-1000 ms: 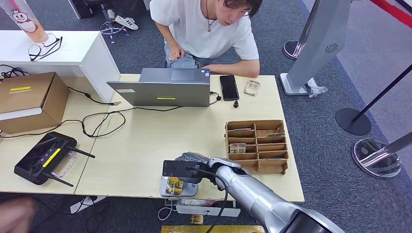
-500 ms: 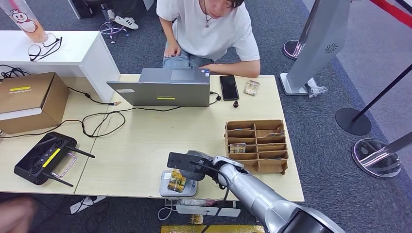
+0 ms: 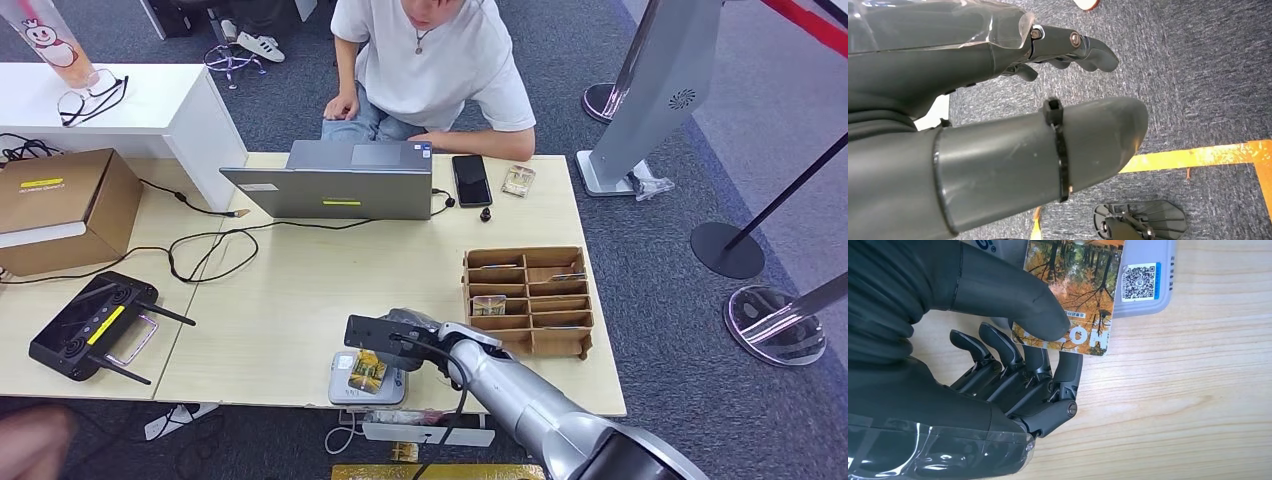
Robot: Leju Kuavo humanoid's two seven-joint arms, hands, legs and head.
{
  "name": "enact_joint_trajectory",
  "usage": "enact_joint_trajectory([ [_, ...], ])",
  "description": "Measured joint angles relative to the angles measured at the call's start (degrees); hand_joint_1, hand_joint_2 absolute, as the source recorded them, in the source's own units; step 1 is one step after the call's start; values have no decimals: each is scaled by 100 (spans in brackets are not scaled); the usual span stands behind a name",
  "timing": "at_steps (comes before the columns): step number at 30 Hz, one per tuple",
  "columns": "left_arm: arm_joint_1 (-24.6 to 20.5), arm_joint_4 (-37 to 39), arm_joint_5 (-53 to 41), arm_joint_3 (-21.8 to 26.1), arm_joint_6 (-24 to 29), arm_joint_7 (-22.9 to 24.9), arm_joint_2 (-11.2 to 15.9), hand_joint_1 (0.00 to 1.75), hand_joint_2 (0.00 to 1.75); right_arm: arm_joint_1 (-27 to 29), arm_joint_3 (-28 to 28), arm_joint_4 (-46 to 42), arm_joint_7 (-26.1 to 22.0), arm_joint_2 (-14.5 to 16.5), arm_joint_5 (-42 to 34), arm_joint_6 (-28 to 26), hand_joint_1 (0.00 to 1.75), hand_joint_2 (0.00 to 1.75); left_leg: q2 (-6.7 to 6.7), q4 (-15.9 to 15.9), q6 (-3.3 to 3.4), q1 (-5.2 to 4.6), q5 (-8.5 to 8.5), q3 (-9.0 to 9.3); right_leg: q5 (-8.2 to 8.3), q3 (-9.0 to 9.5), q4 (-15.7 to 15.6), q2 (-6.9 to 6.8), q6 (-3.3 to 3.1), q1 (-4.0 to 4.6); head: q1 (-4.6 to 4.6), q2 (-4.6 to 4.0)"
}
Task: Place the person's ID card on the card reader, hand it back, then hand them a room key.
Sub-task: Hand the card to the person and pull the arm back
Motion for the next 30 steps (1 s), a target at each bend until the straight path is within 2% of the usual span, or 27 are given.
enact_joint_trajectory([
  [20,-4,0,-2,-2,-2,9,-4,0,0,2,51,69,6,38,24,-68,175,175,0,0,0,0,0,0,0,0,0,0,0,0,0,0],
  [30,-4,0,1,-2,-2,9,-4,0,0,-24,31,50,-172,33,-133,-19,175,175,0,0,0,0,0,0,0,0,0,0,0,0,0,0],
])
